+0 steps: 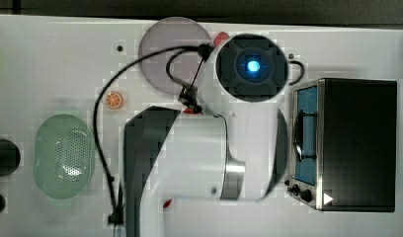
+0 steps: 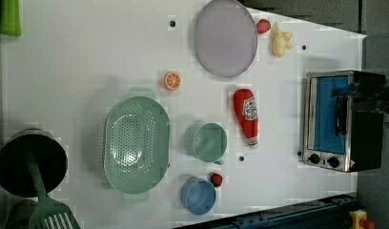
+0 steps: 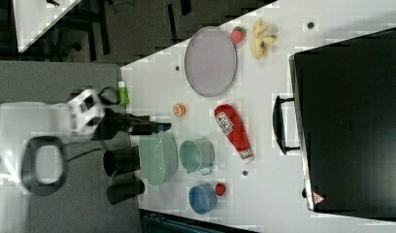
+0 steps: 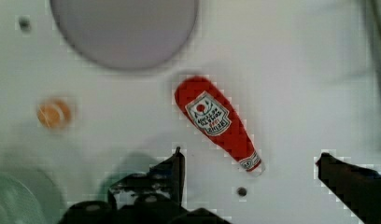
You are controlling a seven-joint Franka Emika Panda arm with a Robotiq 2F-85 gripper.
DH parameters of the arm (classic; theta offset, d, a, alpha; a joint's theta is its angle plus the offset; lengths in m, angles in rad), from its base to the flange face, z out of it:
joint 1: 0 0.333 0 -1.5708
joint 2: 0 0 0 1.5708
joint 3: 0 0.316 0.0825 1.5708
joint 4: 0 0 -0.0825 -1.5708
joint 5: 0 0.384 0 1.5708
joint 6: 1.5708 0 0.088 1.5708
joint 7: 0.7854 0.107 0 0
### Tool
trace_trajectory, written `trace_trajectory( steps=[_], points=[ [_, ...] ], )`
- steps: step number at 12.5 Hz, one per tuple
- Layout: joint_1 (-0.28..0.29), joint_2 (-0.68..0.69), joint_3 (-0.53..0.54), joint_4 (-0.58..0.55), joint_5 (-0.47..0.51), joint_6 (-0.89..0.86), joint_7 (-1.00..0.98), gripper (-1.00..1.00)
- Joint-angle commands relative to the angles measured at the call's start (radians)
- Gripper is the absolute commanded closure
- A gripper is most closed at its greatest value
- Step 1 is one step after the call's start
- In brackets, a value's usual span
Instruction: Pick Ketchup from the table and place it in strainer.
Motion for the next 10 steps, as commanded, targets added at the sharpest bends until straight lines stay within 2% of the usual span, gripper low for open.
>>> trace_trajectory(
  steps=[1, 3, 8, 10],
  points=[
    [-0.007, 0.034, 0.020, -0.096, -0.003, 0.130, -0.426, -1.00],
    [-0.007, 0.057, 0.029, -0.167, -0.003, 0.263, -0.531, -1.00],
    [-0.002, 0.140, 0.041, -0.306, -0.005, 0.463, -0.533, -1.00],
    [0.000, 0.183, 0.042, -0.331, -0.047, 0.523, -0.529, -1.00]
  ],
)
